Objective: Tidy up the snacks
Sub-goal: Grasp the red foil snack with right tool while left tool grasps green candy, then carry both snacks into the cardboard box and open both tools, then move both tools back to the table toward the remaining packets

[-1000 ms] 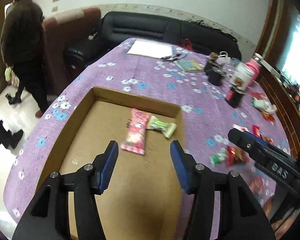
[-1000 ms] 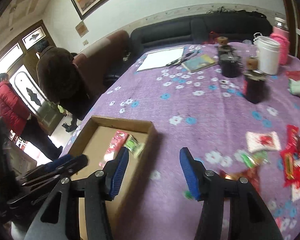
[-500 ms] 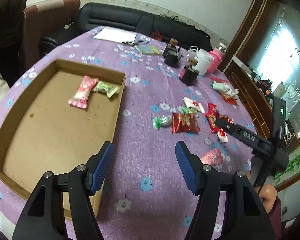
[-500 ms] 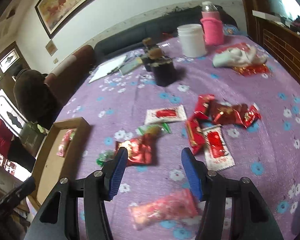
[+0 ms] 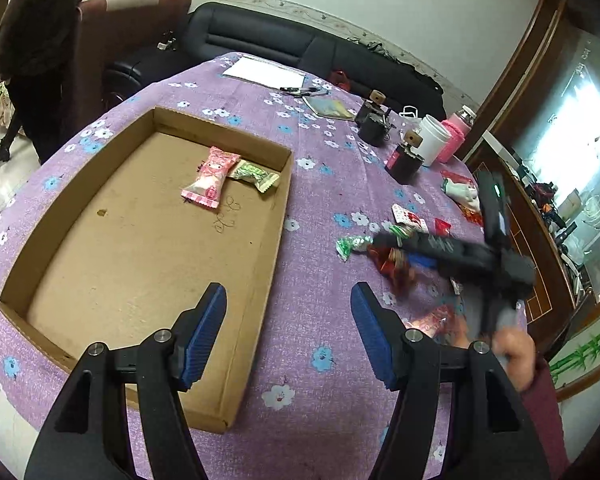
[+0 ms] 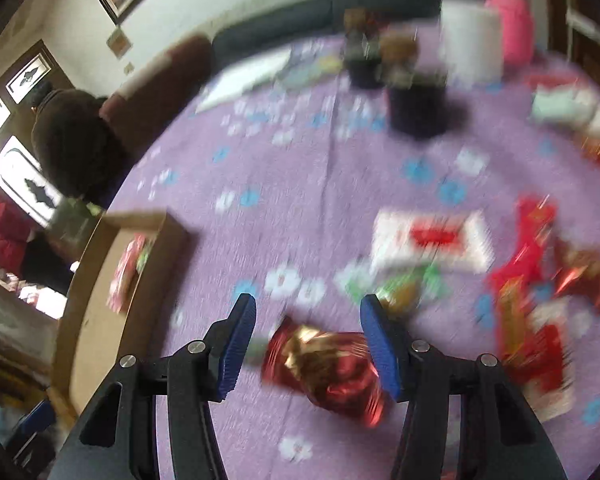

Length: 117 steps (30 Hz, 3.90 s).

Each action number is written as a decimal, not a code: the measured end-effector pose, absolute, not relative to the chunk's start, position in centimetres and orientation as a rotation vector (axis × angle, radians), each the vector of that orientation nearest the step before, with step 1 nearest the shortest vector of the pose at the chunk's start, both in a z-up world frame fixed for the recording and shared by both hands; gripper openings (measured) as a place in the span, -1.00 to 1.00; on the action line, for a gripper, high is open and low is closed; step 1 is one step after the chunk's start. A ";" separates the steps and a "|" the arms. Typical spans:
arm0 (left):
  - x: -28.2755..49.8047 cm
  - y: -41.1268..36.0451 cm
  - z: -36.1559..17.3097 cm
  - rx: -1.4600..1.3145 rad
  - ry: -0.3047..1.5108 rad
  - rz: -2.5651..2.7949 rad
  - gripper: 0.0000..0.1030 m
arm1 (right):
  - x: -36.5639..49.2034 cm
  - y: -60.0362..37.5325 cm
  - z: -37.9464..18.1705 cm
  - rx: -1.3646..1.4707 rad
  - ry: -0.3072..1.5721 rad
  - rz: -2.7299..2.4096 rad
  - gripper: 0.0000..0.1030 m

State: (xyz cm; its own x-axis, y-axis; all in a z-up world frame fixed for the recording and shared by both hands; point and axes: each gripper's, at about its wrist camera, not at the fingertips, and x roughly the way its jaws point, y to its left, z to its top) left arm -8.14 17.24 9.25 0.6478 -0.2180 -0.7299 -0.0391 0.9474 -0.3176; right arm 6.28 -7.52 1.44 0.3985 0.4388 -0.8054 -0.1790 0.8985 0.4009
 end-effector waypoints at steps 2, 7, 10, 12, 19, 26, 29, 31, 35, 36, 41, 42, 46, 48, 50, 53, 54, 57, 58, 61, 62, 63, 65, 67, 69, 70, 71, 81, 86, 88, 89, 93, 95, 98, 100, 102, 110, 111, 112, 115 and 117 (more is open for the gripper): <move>-8.0 17.3 9.2 -0.324 0.851 -0.111 0.24 | 5.2 -7.9 0.8 0.309 1.140 0.449 0.10; -7.3 16.6 8.0 -0.344 0.876 -0.145 0.24 | 2.6 -8.4 2.0 0.189 1.058 0.390 0.13; -7.5 16.0 7.6 -0.318 0.892 -0.155 0.24 | 1.7 -7.0 2.2 0.100 1.019 0.398 0.14; -7.6 15.7 7.5 -0.301 0.898 -0.156 0.24 | 1.3 -5.8 2.1 0.047 0.996 0.390 0.14; -5.9 13.9 8.1 -0.217 0.919 -0.205 0.24 | 1.3 -3.8 0.8 -0.079 0.972 0.327 -0.19; -0.8 10.2 7.7 -0.135 0.963 -0.300 0.23 | 0.3 -9.7 0.8 0.102 0.905 0.225 -0.21; 2.1 7.3 5.9 -0.040 1.017 -0.334 0.03 | 0.1 -12.7 0.7 0.228 0.882 0.217 -0.20; 3.3 6.2 4.9 0.014 1.050 -0.345 -0.11 | 0.3 -13.9 0.9 0.270 0.862 0.203 -0.20; 4.6 4.3 4.2 0.145 1.012 -0.353 -0.18 | 0.6 -15.4 0.4 0.354 0.876 0.210 -0.20; 4.6 3.9 4.0 0.186 0.996 -0.346 -0.17 | 0.5 -15.5 0.5 0.360 0.874 0.212 -0.20; 4.4 2.7 2.8 0.294 0.987 -0.337 -0.19 | 0.5 -14.8 0.5 0.343 0.879 0.227 -0.20; 4.2 2.5 2.6 0.311 0.987 -0.339 -0.41 | 0.6 -14.6 0.5 0.342 0.879 0.228 -0.20; 3.5 1.7 2.3 0.322 0.976 -0.349 -0.57 | 0.4 -14.5 0.5 0.341 0.874 0.222 -0.20; 3.2 1.7 2.4 0.305 0.972 -0.356 -0.57 | 0.4 -14.6 0.6 0.337 0.866 0.214 -0.20; 3.0 1.9 2.8 0.271 0.972 -0.362 -0.57 | 0.2 -14.7 0.7 0.338 0.855 0.208 -0.20; 2.4 2.8 3.8 0.196 0.972 -0.375 -0.57 | -0.1 -14.9 1.0 0.338 0.837 0.202 -0.20; 2.1 3.2 4.3 0.171 0.970 -0.381 -0.57 | -0.1 -14.9 1.0 0.340 0.833 0.205 -0.20; 1.0 5.3 5.9 0.087 0.959 -0.390 -0.57 | -0.1 -14.9 1.0 0.338 0.829 0.202 -0.20; 0.8 5.9 6.3 0.067 0.955 -0.388 -0.57 | -0.2 -14.9 1.0 0.337 0.827 0.201 -0.20; 0.1 9.4 7.8 -0.012 0.941 -0.361 -0.57 | -0.3 -14.9 1.1 0.334 0.819 0.198 -0.20; 0.1 10.2 8.1 -0.031 0.941 -0.354 -0.57 | -0.4 -14.8 1.2 0.329 0.814 0.197 -0.20; -0.1 11.5 8.4 -0.057 0.940 -0.343 -0.57 | -0.5 -14.6 1.3 0.320 0.807 0.195 -0.20; -0.3 14.6 9.0 -0.094 0.932 -0.291 -0.57 | -0.6 -14.3 1.6 0.303 0.797 0.199 -0.20; -0.5 17.0 9.2 -0.112 0.922 -0.239 -0.57 | -0.6 -13.6 2.1 0.293 0.797 0.219 -0.20; -0.4 19.3 9.1 -0.141 0.926 -0.197 -0.57 | -0.8 -12.4 2.9 0.269 0.796 0.248 -0.20; -0.2 20.6 8.9 -0.162 0.931 -0.173 -0.57 | -0.9 -11.7 3.3 0.260 0.797 0.264 -0.20; 0.1 21.7 8.7 -0.182 0.936 -0.152 -0.57 | -0.9 -10.8 3.8 0.251 0.801 0.290 -0.21; 4.4 26.8 5.7 -0.255 0.983 -0.045 -0.56 | 1.0 2.0 6.3 0.089 0.868 0.552 -0.22; 6.7 27.9 4.2 -0.278 1.008 -0.024 -0.56 | 2.5 8.2 5.4 -0.024 0.912 0.606 -0.22; 7.5 28.3 3.5 -0.297 1.017 -0.019 -0.56 | 3.1 10.3 4.6 -0.074 0.930 0.605 -0.22; 7.8 28.6 3.2 -0.306 1.023 -0.017 -0.56 | 3.4 11.2 4.2 -0.094 0.937 0.605 -0.22; 8.7 29.1 2.3 -0.320 1.041 -0.009 -0.56 | 4.1 13.1 3.0 -0.154 0.950 0.591 -0.22; 8.8 29.1 2.4 -0.314 1.034 -0.007 -0.56 | 4.4 13.6 2.4 -0.179 0.953 0.579 -0.22; 9.0 29.0 2.4 -0.305 1.032 0.004 -0.56 | 4.6 14.2 1.9 -0.224 0.941 0.554 -0.22; 8.9 29.0 2.4 -0.307 1.030 0.017 -0.54 | 4.6 14.4 1.8 -0.244 0.927 0.540 -0.16; 8.8 29.2 2.4 -0.329 1.035 0.017 -0.52 | 4.4 14.5 2.0 -0.253 0.907 0.528 -0.09; 6.5 29.5 4.7 -0.372 0.991 0.042 -0.52 | 3.7 11.9 4.8 -0.158 0.849 0.519 0.17; 5.7 29.4 5.3 -0.367 0.979 0.045 -0.52 | 3.6 11.1 5.3 -0.134 0.842 0.514 0.18; 5.0 29.1 5.8 -0.357 0.968 0.045 -0.52 | 3.5 10.5 5.6 -0.118 0.838 0.511 0.19; 3.0 28.1 7.1 -0.326 0.946 0.036 -0.52 | 2.6 8.1 6.6 -0.075 0.818 0.490 0.20; 1.7 27.1 7.9 -0.314 0.934 0.015 -0.52 | 2.2 6.4 6.9 -0.049 0.810 0.471 0.21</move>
